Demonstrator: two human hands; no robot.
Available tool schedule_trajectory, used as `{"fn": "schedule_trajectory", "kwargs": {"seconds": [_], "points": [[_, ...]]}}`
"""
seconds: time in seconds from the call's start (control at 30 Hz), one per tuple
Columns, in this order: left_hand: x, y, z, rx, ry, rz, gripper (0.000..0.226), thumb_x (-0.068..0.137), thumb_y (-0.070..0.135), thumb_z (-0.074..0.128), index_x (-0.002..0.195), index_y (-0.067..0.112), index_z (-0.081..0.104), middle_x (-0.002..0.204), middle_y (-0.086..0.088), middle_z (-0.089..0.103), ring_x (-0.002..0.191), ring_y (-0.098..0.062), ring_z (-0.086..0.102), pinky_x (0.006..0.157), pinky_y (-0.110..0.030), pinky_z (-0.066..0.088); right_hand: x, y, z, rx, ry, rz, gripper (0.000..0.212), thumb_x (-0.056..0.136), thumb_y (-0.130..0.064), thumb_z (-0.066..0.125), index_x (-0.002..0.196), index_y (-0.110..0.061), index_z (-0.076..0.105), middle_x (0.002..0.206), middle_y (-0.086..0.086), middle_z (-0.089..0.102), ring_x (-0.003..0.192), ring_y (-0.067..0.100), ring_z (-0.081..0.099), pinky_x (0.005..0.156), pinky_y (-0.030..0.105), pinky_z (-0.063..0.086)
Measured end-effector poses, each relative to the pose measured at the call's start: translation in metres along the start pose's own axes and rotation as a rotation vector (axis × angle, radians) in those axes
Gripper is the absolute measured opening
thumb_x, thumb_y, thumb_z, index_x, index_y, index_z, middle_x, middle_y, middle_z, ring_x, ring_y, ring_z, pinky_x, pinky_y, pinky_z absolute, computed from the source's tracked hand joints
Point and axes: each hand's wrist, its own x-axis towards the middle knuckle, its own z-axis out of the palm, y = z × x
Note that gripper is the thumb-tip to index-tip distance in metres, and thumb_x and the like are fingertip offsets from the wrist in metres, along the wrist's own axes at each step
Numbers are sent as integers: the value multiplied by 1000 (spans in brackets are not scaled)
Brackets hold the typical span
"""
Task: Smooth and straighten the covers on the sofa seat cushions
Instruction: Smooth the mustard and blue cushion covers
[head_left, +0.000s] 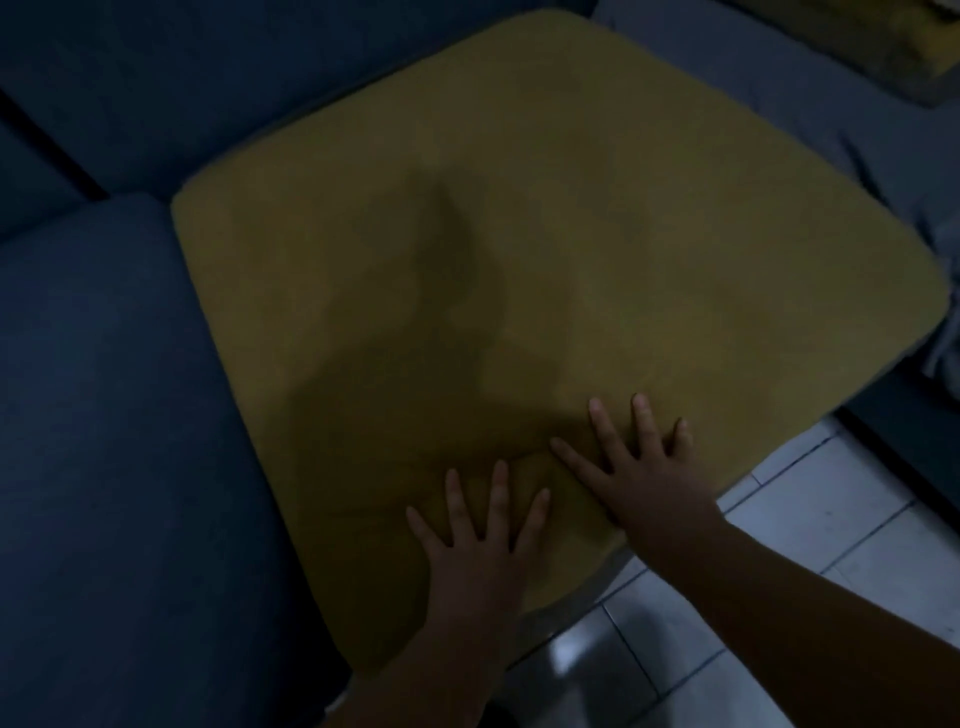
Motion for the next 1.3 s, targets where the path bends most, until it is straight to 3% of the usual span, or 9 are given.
{"fn": "schedule_trajectory", "kwargs": {"seconds": [0.13, 0.33, 0.47, 0.53, 0.67, 0.83, 1.03, 1.17, 1.3], "points": [[-5, 1, -7, 25, -32, 6, 105, 90, 52, 54, 138, 39, -38, 142, -10, -49, 133, -56, -29, 99, -79, -5, 1, 1, 7, 26, 1, -14, 90, 97, -43, 45, 133, -36, -37, 145, 17, -38, 140, 55, -11, 107, 71, 14], [-15, 28, -21, -63, 141, -91, 112, 81, 72, 50, 138, 34, -39, 148, -9, -43, 139, -48, -26, 109, -69, 4, -21, 25, 14, 61, 120, -154, 110, 86, -54, 60, 137, -43, -37, 153, 9, -35, 141, 47, -19, 111, 65, 6], [7, 82, -44, -134, 204, -141, 110, 84, 63, 55, 147, 23, -27, 153, -6, -36, 143, -40, -22, 113, -66, 10, -36, 68, 33, 52, 319, -229, 115, 65, -46, 83, 153, -29, 12, 160, 8, 15, 145, 34, 21, 109, 56, 28], [19, 109, -58, -124, 199, -114, 110, 85, 59, 57, 147, 24, -26, 153, -5, -37, 143, -39, -22, 112, -66, 9, -42, 101, 49, 60, 370, -165, 118, 56, -38, 89, 152, -26, 22, 157, 9, 26, 141, 32, 31, 103, 56, 35], [51, 157, -76, -152, 211, -146, 114, 83, 59, 62, 146, 28, -29, 151, -8, -39, 140, -46, -24, 109, -72, 5, -45, 158, 67, 11, 397, -51, 125, 61, -32, 88, 150, -31, 1, 161, 12, 11, 146, 34, 16, 107, 62, 28], [94, 172, -80, -43, 280, -213, 115, 82, 56, 63, 140, 38, -35, 153, -14, -33, 139, -55, -13, 103, -76, 11, -14, 202, 60, -164, 341, -135, 114, 79, -41, 74, 148, -37, -17, 162, -1, -7, 146, 40, 4, 109, 67, 12], [117, 168, -93, 76, 155, -265, 110, 80, 65, 59, 145, 39, -26, 157, -16, -21, 139, -58, -2, 109, -70, 14, 14, 198, 39, -163, 141, -254, 93, 92, -40, 56, 151, -30, -15, 160, 4, -20, 142, 49, -13, 107, 74, 7], [94, 172, -91, 55, 234, -261, 116, 77, 64, 63, 144, 39, -28, 157, -15, -23, 141, -54, -7, 111, -67, 11, -3, 215, 60, -101, 359, -295, 103, 88, -43, 59, 146, -34, -26, 159, 1, -24, 143, 42, -18, 108, 69, -1], [94, 187, -111, -79, 262, -275, 127, 67, 69, 69, 142, 42, -30, 156, -7, -28, 143, -46, -16, 110, -69, 13, -11, 249, 59, -24, 470, -332, 110, 74, -51, 72, 152, -36, -4, 162, 3, -2, 148, 32, 2, 111, 64, 10]]}}
